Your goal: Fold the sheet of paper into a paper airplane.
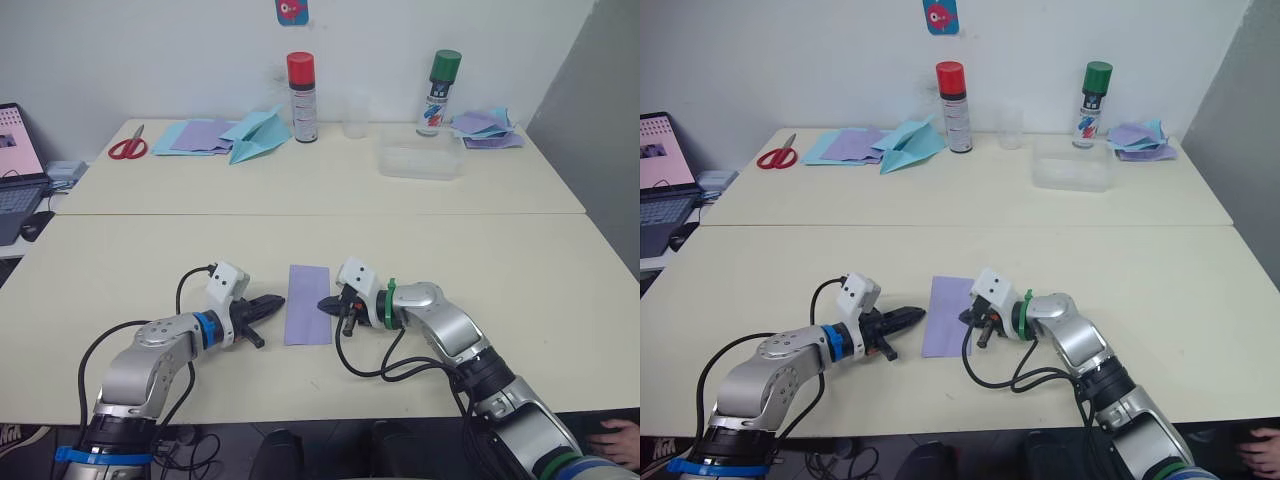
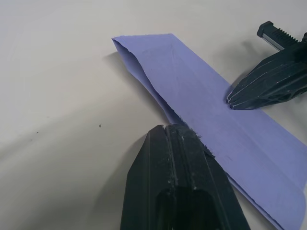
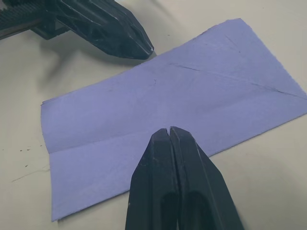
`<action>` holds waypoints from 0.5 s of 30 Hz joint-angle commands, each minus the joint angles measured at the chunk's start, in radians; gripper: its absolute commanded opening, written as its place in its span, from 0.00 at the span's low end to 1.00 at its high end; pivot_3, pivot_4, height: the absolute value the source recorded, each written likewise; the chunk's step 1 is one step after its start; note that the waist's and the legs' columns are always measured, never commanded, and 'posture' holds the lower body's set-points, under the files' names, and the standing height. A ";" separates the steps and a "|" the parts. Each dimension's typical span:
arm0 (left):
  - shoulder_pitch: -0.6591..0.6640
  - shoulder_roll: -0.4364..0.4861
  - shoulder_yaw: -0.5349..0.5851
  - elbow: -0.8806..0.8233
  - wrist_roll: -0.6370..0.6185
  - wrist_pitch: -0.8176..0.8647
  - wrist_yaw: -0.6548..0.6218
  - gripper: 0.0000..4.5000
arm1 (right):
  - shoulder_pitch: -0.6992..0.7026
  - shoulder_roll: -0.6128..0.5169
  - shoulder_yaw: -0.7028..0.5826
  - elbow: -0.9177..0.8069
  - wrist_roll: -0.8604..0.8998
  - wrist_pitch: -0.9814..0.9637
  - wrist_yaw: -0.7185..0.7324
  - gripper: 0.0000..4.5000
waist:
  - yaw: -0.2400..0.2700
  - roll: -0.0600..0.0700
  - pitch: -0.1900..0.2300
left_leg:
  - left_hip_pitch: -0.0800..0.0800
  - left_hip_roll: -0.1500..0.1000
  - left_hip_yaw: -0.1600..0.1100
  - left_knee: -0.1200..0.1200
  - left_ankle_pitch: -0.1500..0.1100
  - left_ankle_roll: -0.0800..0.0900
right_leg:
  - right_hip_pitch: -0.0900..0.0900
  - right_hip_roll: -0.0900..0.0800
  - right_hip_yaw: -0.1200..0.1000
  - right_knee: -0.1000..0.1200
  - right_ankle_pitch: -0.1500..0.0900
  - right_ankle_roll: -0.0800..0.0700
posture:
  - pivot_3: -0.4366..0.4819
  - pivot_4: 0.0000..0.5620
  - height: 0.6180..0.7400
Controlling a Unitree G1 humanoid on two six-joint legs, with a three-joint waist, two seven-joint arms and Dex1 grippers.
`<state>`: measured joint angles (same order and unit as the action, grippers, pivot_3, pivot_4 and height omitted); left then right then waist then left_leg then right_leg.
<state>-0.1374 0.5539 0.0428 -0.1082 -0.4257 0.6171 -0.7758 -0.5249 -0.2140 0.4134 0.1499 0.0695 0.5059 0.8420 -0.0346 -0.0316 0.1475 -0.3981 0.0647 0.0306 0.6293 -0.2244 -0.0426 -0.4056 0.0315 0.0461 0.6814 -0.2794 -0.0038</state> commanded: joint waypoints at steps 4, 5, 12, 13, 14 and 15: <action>-0.020 0.002 -0.029 -0.022 0.015 -0.024 -0.013 0.00 | 0.017 -0.008 0.002 0.012 -0.014 0.020 -0.021 0.01 | 0.000 0.000 0.000 | 0.000 0.000 0.000 0.000 0.000 0.000 | 0.000 0.000 0.000 0.000 0.000 0.000 | 0.48 0.27 1.00; -0.019 0.004 -0.037 -0.024 0.019 -0.027 -0.018 0.00 | 0.018 -0.008 0.002 0.011 -0.014 0.020 -0.021 0.01 | 0.000 0.000 0.000 | 0.000 0.000 0.000 0.000 0.000 0.000 | 0.000 0.000 0.000 0.000 0.000 0.000 | 0.48 0.27 1.00; -0.028 0.004 -0.043 -0.045 0.008 -0.025 -0.029 0.00 | 0.018 -0.010 0.003 0.007 -0.014 0.026 -0.018 0.01 | 0.001 0.000 0.000 | 0.000 0.000 0.000 0.000 0.000 0.000 | 0.000 0.000 0.000 0.000 0.000 0.000 | 0.48 0.27 1.00; -0.032 0.002 -0.048 -0.053 0.004 -0.022 -0.033 0.00 | 0.016 -0.009 0.003 0.008 -0.013 0.027 -0.018 0.01 | 0.001 0.000 0.000 | 0.000 0.000 0.000 0.000 0.000 0.000 | 0.000 0.000 0.000 0.000 0.000 0.000 | 0.48 0.27 1.00; -0.035 0.000 -0.054 -0.061 0.003 -0.021 -0.035 0.00 | 0.016 -0.010 0.002 0.006 -0.012 0.029 -0.018 0.01 | 0.001 0.000 0.000 | 0.000 0.000 0.000 0.000 0.000 0.000 | 0.000 0.000 0.000 0.000 0.000 0.000 | 0.48 0.27 1.00; -0.041 -0.003 -0.059 -0.066 0.005 -0.020 -0.035 0.00 | 0.016 -0.008 -0.003 0.006 -0.009 0.032 -0.020 0.01 | 0.001 0.000 0.000 | 0.000 0.000 0.000 0.000 0.000 0.000 | 0.000 0.000 0.000 0.000 0.000 0.000 | 0.48 0.27 1.00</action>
<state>-0.1602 0.5530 -0.0048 -0.1232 -0.4106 0.6038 -0.7990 -0.5231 -0.2151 0.4124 0.1447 0.0699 0.5116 0.8402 -0.0338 -0.0317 0.1475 -0.3983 0.0646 0.0307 0.6293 -0.2244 -0.0426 -0.4056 0.0315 0.0461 0.6813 -0.2794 -0.0039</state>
